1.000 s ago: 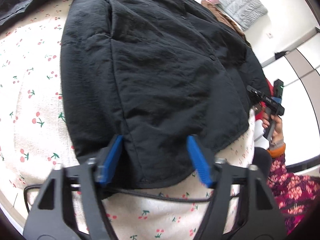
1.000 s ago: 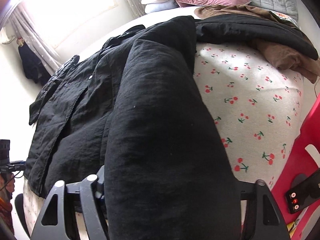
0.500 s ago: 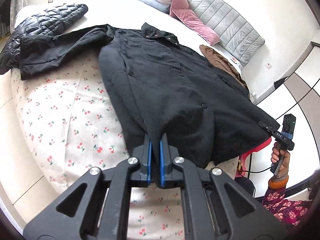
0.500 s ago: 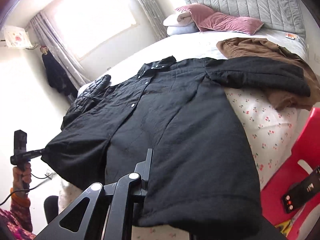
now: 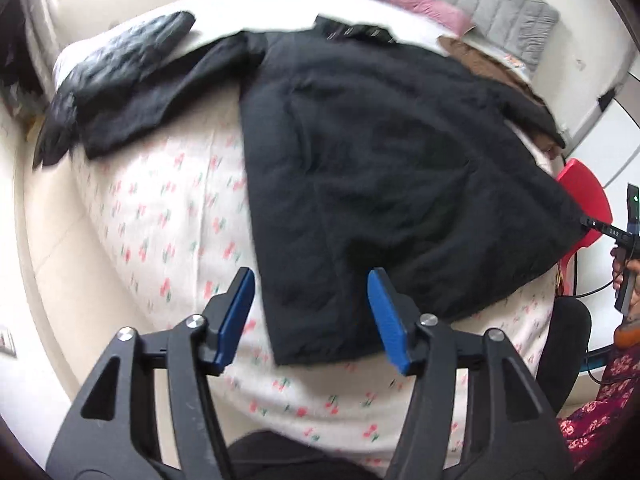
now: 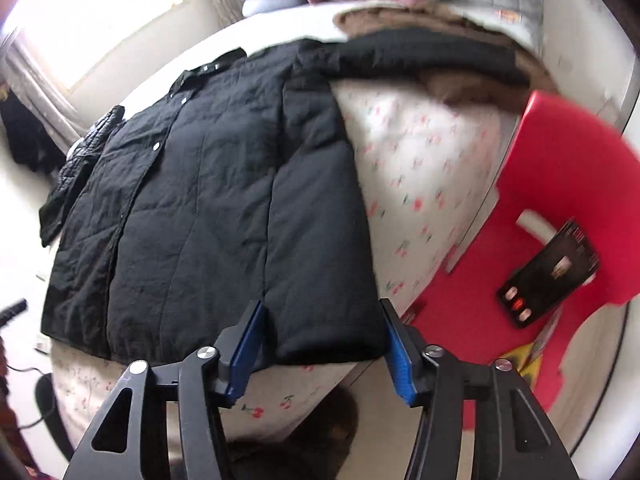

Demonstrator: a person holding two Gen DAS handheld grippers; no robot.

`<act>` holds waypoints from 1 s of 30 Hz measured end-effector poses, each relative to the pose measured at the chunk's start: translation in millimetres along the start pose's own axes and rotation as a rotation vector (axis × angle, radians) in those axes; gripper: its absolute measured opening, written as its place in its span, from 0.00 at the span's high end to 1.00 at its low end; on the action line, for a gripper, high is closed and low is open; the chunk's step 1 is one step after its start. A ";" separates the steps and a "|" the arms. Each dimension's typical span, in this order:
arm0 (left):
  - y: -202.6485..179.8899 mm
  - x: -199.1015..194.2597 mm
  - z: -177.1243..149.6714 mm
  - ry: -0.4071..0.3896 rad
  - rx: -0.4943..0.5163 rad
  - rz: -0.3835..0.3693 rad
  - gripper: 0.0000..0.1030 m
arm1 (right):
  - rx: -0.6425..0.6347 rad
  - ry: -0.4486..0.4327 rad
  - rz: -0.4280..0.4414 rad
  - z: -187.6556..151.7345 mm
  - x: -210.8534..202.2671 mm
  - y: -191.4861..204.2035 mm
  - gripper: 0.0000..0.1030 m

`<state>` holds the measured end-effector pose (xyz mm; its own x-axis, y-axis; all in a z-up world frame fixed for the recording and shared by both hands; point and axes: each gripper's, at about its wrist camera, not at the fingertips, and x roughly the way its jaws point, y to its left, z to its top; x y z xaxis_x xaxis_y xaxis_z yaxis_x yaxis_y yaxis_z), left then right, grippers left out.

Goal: Fold large clothes

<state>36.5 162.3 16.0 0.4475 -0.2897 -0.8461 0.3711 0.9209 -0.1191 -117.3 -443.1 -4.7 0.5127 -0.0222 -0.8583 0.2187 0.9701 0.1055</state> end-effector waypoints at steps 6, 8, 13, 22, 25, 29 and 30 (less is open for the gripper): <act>-45.4 36.1 38.8 -0.066 0.156 -0.084 0.35 | -0.079 -0.080 -0.008 26.5 -5.1 28.9 0.35; -59.9 57.9 43.5 -0.048 0.196 -0.076 0.35 | -0.106 -0.075 0.041 34.9 8.6 41.0 0.35; -60.8 133.0 33.2 0.258 0.197 -0.126 0.35 | -0.139 0.012 0.115 41.1 59.7 66.1 0.35; 22.6 42.6 56.4 0.004 0.031 -0.046 0.19 | -0.179 0.056 0.078 45.1 76.5 89.6 0.34; 87.8 29.6 73.4 -0.075 -0.128 0.073 0.19 | -0.201 0.044 0.070 51.3 74.8 100.8 0.33; 174.6 31.0 95.5 -0.133 -0.282 0.246 0.19 | -0.227 0.044 0.079 61.3 76.9 121.1 0.32; 190.5 35.1 99.6 -0.137 -0.304 0.273 0.19 | -0.234 0.044 0.078 63.9 78.6 126.8 0.32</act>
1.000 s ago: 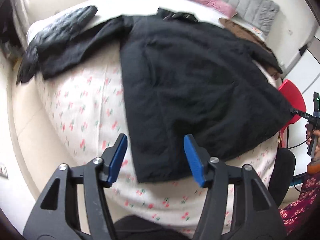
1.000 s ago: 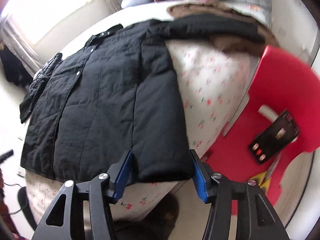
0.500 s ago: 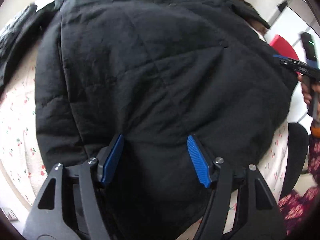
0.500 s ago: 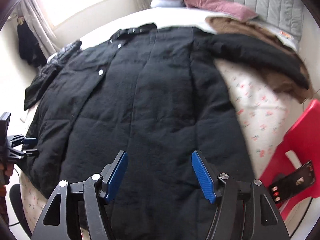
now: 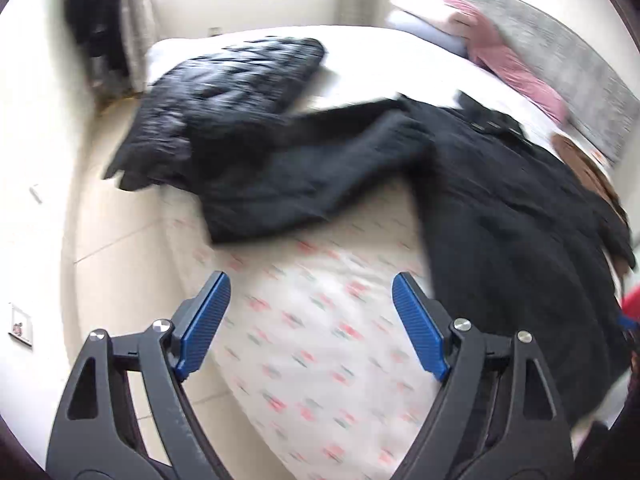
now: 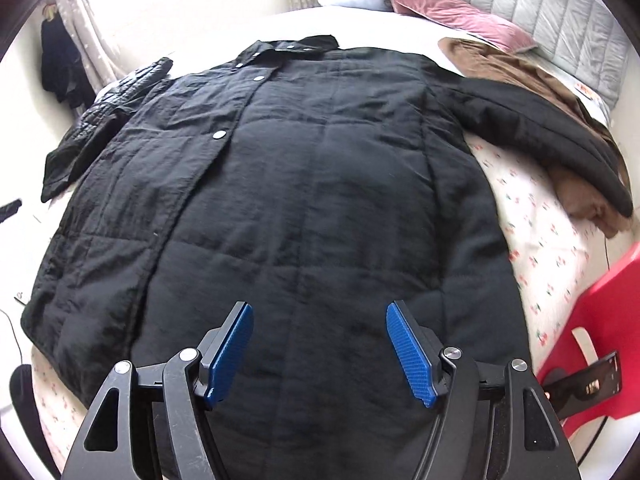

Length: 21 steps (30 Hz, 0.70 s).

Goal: Fold large clothes

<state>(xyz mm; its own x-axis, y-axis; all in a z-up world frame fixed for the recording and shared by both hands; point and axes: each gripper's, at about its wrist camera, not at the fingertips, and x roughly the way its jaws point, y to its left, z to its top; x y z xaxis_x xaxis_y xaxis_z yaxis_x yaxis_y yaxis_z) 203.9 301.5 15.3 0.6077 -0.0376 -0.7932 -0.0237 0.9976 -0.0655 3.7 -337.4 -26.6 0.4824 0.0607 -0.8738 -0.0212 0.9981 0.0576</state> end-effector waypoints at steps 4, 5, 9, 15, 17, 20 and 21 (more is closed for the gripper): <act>51.2 51.4 29.0 0.015 -0.102 0.065 0.19 | -0.031 0.000 -0.010 14.0 5.2 19.5 0.32; 58.5 67.2 33.9 0.023 -0.119 0.081 0.19 | -0.036 0.000 -0.010 16.4 6.5 23.7 0.32; 79.0 106.1 41.0 0.078 -0.160 0.120 0.54 | -0.054 0.001 -0.010 26.3 13.4 37.6 0.31; 42.9 61.6 67.1 -0.072 -0.070 0.132 0.85 | -0.085 0.022 -0.025 39.2 25.8 50.2 0.31; 27.9 29.1 85.6 -0.207 -0.007 0.189 0.85 | -0.094 0.027 -0.032 44.2 29.3 54.6 0.31; 29.6 -7.3 116.1 -0.390 0.017 0.312 0.85 | -0.105 0.022 -0.024 51.2 33.8 61.9 0.31; 37.1 -10.6 127.2 -0.424 0.011 0.352 0.85 | -0.109 0.018 -0.018 53.2 34.9 65.0 0.31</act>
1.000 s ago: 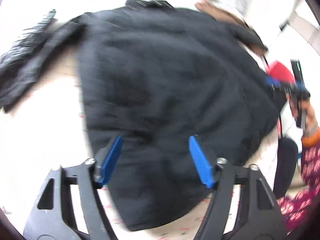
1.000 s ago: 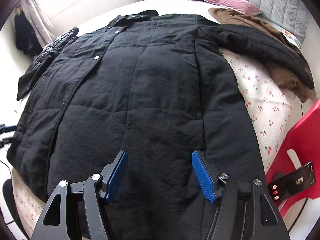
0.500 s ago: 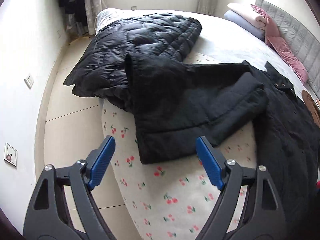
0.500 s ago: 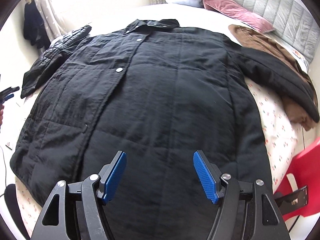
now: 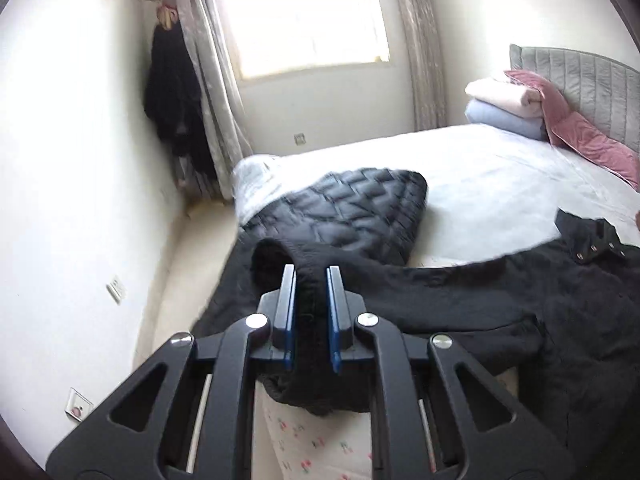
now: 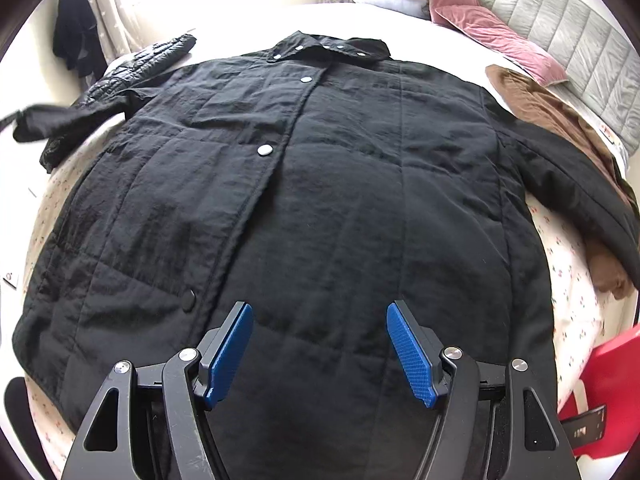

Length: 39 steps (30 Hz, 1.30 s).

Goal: Fold large clothes

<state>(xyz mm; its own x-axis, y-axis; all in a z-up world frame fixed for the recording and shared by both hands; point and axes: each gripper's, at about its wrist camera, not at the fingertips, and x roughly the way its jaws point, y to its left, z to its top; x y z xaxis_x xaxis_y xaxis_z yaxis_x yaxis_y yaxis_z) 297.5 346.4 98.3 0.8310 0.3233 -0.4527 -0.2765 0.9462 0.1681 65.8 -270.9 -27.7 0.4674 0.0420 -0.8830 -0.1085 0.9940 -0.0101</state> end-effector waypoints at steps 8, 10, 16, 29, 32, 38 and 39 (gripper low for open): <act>18.6 79.2 -21.3 0.181 0.052 0.266 0.79 | -0.003 0.010 0.042 4.7 12.0 5.4 0.31; 7.2 63.7 -27.5 0.166 0.008 0.182 0.59 | 0.005 0.007 0.051 4.5 9.5 0.2 0.31; -95.3 23.0 -28.9 0.158 0.063 -0.177 0.41 | 0.098 -0.013 0.056 14.5 6.3 -26.9 0.31; -199.9 64.9 -130.9 0.416 0.194 -0.307 0.36 | 0.281 -0.099 0.103 -33.4 44.0 -127.3 0.28; -191.8 51.8 -129.5 0.433 0.214 -0.309 0.36 | 0.276 -0.091 0.118 -38.8 33.5 -132.9 0.28; -177.1 -0.7 -87.8 0.461 0.221 -0.337 0.12 | 0.304 -0.109 0.005 -21.6 -16.9 -173.3 0.27; -175.8 -10.0 -81.0 0.467 0.209 -0.348 0.08 | 0.334 -0.132 -0.030 -18.1 -27.7 -188.1 0.27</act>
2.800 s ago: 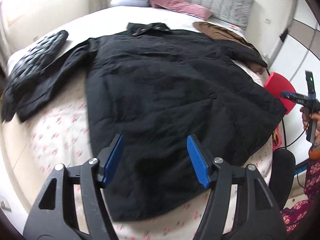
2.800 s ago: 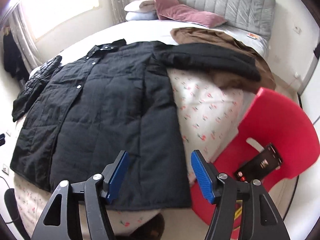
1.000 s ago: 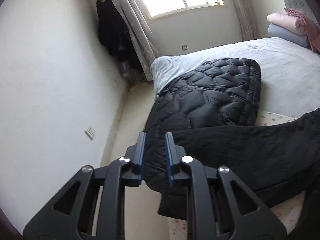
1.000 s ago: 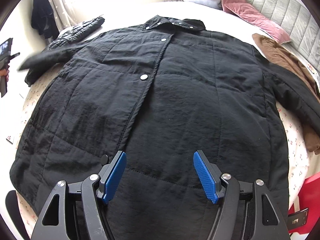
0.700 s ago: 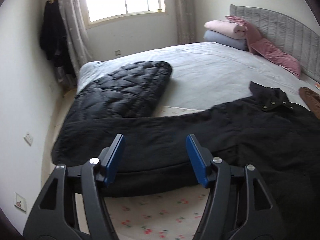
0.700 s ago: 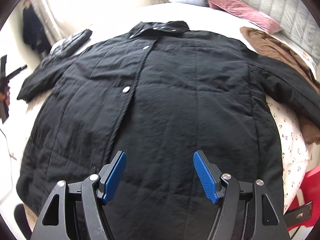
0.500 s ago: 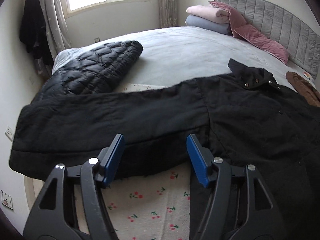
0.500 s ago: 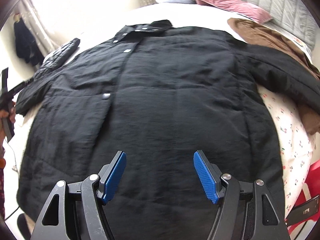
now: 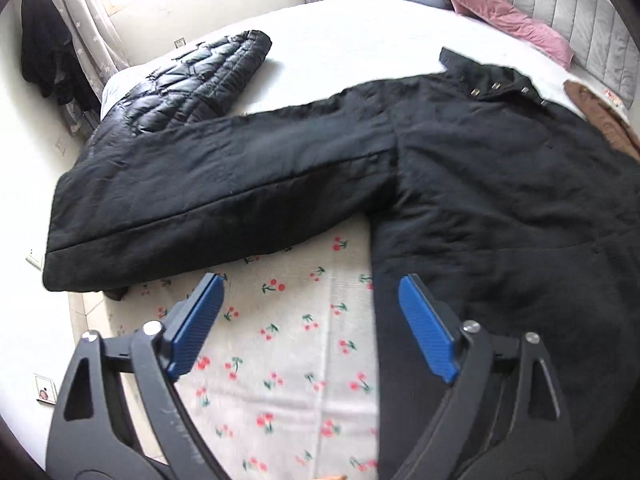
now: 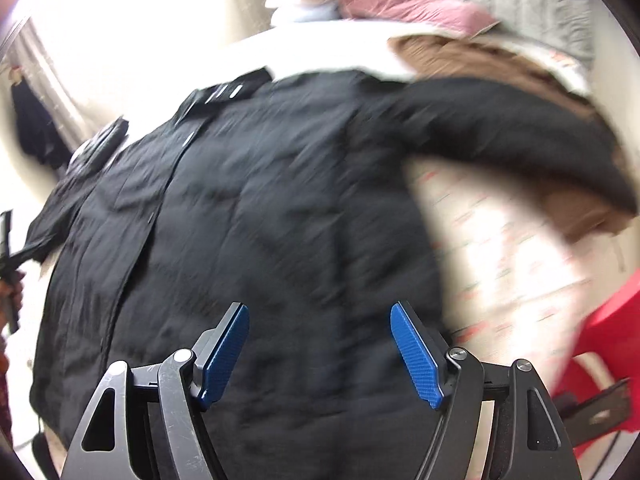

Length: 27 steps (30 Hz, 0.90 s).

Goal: Fold large clothes

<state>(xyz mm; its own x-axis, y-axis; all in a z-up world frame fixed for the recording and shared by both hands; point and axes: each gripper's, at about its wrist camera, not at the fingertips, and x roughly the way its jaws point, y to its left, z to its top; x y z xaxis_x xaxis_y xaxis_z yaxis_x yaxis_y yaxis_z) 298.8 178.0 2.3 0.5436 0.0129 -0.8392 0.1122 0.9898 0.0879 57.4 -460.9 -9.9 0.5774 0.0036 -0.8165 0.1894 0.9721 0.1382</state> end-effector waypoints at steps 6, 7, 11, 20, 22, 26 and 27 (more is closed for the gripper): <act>-30.3 -47.3 3.9 0.085 -0.026 -0.157 0.02 | 0.303 -0.096 -0.070 37.8 -30.1 -88.0 0.22; -38.6 -50.1 3.6 0.120 -0.027 -0.184 0.02 | 0.370 -0.102 -0.076 41.9 -31.6 -104.8 0.22; -86.0 -64.4 5.7 0.183 0.051 -0.218 0.02 | 0.538 -0.083 -0.142 56.0 -26.1 -149.7 0.22; -180.4 -70.9 -22.8 0.089 0.225 -0.318 0.02 | 0.782 -0.106 -0.136 70.3 24.9 -215.1 0.22; -194.7 -57.7 -31.9 0.105 0.233 -0.339 0.02 | 0.837 -0.139 -0.112 68.6 34.1 -230.8 0.23; -216.8 -28.5 -44.1 0.195 0.240 -0.362 0.02 | 0.899 -0.236 -0.092 70.6 41.7 -251.6 0.24; -220.4 -23.9 -45.7 0.212 0.243 -0.361 0.02 | 0.919 -0.246 -0.097 70.8 44.0 -256.7 0.24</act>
<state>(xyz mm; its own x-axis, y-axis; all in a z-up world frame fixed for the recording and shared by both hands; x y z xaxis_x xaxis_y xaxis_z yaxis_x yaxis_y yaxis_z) 223.1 -33.9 -21.6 0.2556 -0.2717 -0.9278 0.4674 0.8748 -0.1274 90.4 -726.8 -41.6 0.6576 -0.2183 -0.7211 0.7341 0.4011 0.5479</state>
